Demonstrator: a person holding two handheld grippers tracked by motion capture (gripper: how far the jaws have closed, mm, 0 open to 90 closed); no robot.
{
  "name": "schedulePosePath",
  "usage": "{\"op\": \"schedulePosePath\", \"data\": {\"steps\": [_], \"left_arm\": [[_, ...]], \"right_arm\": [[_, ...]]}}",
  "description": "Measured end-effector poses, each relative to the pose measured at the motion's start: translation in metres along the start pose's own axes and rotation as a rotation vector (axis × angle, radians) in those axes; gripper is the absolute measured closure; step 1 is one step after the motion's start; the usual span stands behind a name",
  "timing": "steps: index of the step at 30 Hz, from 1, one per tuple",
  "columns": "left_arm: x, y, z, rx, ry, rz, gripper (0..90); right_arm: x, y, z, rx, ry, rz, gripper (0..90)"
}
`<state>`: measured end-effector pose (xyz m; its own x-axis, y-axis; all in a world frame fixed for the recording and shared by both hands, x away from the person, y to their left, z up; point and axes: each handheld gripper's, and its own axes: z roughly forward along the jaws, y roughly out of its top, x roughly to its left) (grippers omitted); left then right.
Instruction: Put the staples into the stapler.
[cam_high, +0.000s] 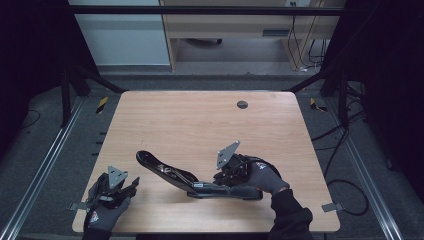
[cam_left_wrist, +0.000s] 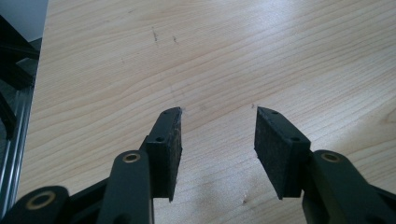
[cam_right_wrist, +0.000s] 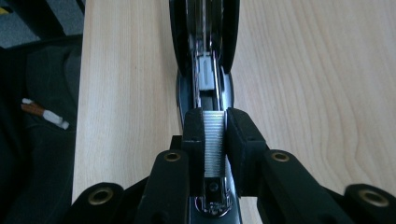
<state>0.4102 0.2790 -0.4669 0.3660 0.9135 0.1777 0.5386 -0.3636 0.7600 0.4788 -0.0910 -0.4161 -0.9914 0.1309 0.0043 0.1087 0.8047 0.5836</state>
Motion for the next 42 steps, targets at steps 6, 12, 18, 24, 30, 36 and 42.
{"op": "schedulePosePath", "data": {"steps": [6, 12, 18, 24, 30, 36, 42], "left_arm": [[0.000, 0.000, 0.000, 0.001, 0.000, -0.002, 51.2], [0.000, 0.000, 0.000, 0.000, 0.001, -0.001, 51.2], [0.000, 0.000, 0.000, 0.002, 0.000, -0.001, 51.2], [0.000, 0.000, 0.000, 0.001, 0.000, 0.000, 51.2], [0.000, 0.000, 0.000, 0.003, 0.000, 0.000, 51.2], [0.000, 0.000, 0.001, 0.005, 0.000, -0.001, 51.2], [0.000, 0.000, 0.001, 0.005, 0.001, 0.000, 51.2]], "right_arm": [[-0.001, -0.001, 0.001, 0.004, 0.004, -0.012, 78.1], [-0.001, -0.002, 0.003, 0.016, 0.007, -0.019, 78.1], [-0.002, -0.002, 0.005, 0.024, 0.014, -0.017, 78.1], [-0.004, -0.005, 0.007, 0.017, 0.025, -0.011, 78.1], [-0.006, -0.008, 0.010, 0.025, 0.022, -0.004, 78.1], [-0.007, -0.008, 0.011, 0.024, 0.033, -0.001, 78.1], [-0.007, -0.009, 0.013, 0.034, 0.035, -0.004, 78.1]]}}
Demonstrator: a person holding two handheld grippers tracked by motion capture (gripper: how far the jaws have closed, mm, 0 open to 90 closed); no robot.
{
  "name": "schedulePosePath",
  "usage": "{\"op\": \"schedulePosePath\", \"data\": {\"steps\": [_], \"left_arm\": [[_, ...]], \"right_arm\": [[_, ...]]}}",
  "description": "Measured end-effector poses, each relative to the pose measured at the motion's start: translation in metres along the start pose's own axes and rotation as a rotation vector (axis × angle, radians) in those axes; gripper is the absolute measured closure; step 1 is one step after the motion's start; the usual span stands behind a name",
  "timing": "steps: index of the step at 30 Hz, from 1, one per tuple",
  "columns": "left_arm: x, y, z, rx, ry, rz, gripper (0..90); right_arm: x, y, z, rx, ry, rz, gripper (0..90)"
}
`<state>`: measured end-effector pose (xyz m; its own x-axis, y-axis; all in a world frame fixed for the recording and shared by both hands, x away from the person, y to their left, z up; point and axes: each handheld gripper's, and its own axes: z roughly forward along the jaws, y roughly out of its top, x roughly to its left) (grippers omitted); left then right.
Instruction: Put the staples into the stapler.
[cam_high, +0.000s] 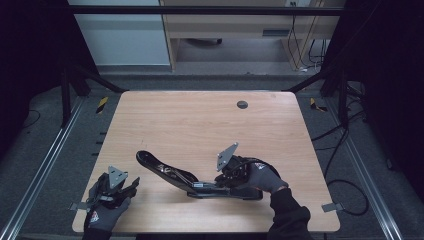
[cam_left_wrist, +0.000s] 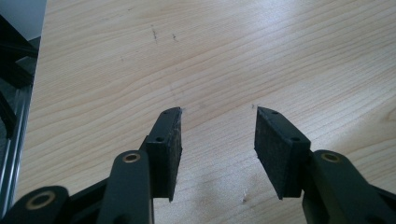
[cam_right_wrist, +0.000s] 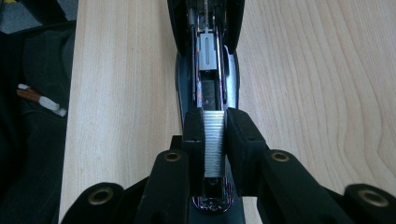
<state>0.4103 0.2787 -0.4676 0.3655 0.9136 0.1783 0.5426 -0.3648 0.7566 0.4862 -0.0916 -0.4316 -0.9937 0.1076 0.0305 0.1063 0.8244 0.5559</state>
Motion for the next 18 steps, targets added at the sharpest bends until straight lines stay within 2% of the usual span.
{"op": "schedulePosePath", "data": {"steps": [18], "left_arm": [[0.0000, -0.0002, 0.0003, 0.002, 0.000, -0.002, 51.2]], "right_arm": [[-0.0013, 0.0005, 0.0034, 0.003, 0.013, -0.010, 78.2]]}}
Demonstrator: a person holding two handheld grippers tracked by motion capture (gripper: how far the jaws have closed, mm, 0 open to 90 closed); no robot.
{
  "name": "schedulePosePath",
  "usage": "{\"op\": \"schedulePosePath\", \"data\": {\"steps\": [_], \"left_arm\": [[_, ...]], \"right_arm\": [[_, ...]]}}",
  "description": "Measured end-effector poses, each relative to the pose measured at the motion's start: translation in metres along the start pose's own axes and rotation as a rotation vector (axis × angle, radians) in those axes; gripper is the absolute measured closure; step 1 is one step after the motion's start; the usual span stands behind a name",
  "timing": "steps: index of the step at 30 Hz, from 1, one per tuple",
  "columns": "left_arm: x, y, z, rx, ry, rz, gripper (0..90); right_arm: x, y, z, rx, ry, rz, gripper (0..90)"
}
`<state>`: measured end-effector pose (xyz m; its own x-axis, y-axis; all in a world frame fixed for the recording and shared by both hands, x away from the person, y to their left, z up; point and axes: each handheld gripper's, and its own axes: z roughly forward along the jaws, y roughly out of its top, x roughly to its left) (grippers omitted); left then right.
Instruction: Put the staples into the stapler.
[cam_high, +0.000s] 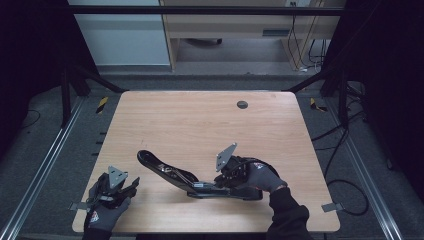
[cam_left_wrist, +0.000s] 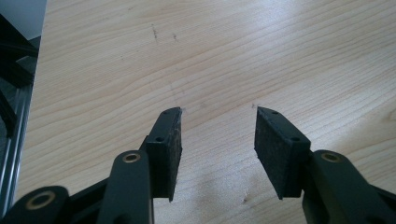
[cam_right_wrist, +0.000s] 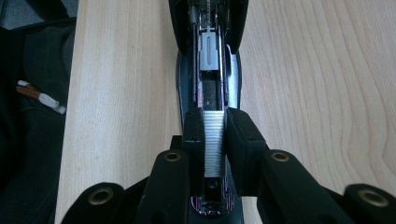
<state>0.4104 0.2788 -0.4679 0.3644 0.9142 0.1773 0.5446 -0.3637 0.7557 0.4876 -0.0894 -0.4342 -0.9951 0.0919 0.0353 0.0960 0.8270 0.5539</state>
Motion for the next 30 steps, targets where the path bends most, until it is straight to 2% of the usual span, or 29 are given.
{"op": "schedulePosePath", "data": {"steps": [12, 20, 27, 30], "left_arm": [[0.000, 0.000, 0.000, 0.001, 0.000, 0.000, 51.2], [0.001, 0.000, 0.000, 0.001, 0.000, -0.003, 51.2], [-0.001, 0.001, -0.002, -0.011, -0.008, -0.008, 50.9], [-0.002, 0.001, -0.003, -0.017, -0.012, -0.011, 50.6]], "right_arm": [[0.000, -0.001, 0.002, 0.013, 0.004, -0.014, 77.8], [0.002, -0.003, -0.004, -0.008, -0.027, -0.006, 72.7], [0.005, -0.006, -0.013, -0.043, -0.077, 0.034, 71.8], [0.007, -0.009, -0.017, -0.062, -0.108, 0.070, 70.4]]}}
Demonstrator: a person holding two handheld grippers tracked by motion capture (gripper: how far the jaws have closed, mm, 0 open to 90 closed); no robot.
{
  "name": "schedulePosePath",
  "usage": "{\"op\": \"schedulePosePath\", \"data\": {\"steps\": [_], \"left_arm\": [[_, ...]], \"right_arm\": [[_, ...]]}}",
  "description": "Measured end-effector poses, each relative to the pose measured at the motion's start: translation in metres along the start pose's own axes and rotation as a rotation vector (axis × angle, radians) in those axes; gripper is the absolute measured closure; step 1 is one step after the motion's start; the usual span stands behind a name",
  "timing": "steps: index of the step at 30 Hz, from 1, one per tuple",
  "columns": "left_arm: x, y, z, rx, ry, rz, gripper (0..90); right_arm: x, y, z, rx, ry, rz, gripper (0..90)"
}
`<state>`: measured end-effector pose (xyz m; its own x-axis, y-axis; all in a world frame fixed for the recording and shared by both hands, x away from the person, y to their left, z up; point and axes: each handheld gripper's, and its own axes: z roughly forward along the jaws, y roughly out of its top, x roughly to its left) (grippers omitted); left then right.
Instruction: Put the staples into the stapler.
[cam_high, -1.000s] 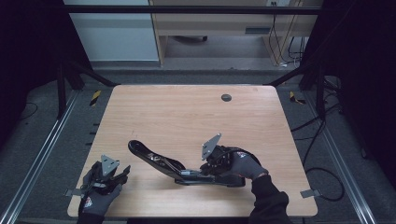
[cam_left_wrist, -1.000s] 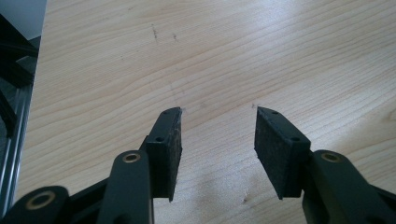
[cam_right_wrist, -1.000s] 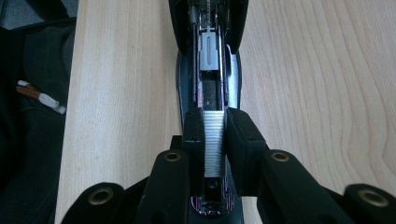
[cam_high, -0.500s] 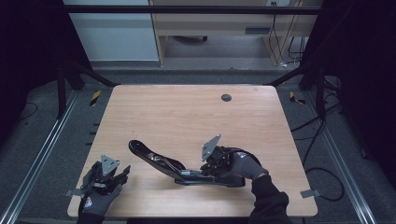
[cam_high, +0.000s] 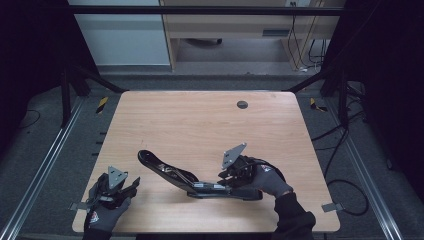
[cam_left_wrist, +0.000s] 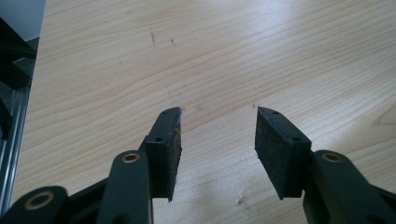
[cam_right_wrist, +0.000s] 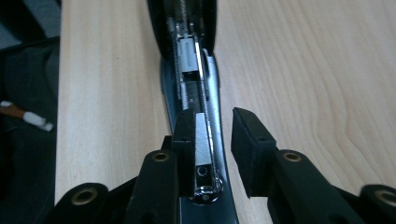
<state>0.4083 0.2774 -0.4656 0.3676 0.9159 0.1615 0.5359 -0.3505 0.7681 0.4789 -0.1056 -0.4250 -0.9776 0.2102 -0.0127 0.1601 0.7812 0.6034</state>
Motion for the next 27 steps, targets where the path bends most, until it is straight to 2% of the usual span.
{"op": "schedulePosePath", "data": {"steps": [4, 8, 11, 16, 20, 27], "left_arm": [[-0.001, 0.001, -0.001, -0.010, -0.005, -0.006, 50.2], [-0.001, 0.001, -0.003, -0.021, -0.017, -0.011, 49.6], [-0.002, 0.002, -0.004, -0.032, -0.032, -0.014, 48.8], [-0.005, 0.004, -0.008, -0.063, -0.049, -0.015, 47.1], [-0.005, 0.006, -0.012, -0.094, -0.066, -0.034, 46.4], [-0.008, 0.009, -0.019, -0.126, -0.089, -0.047, 44.3]], "right_arm": [[0.005, -0.005, -0.005, -0.056, -0.039, 0.039, 68.6], [0.007, -0.010, -0.011, -0.103, -0.151, 0.108, 63.6], [0.008, -0.019, -0.018, -0.160, -0.236, 0.172, 62.4], [0.013, -0.037, -0.029, -0.217, -0.340, 0.263, 57.7], [0.016, -0.053, -0.034, -0.259, -0.366, 0.322, 56.4], [0.024, -0.082, -0.041, -0.293, -0.483, 0.439, 56.0]]}}
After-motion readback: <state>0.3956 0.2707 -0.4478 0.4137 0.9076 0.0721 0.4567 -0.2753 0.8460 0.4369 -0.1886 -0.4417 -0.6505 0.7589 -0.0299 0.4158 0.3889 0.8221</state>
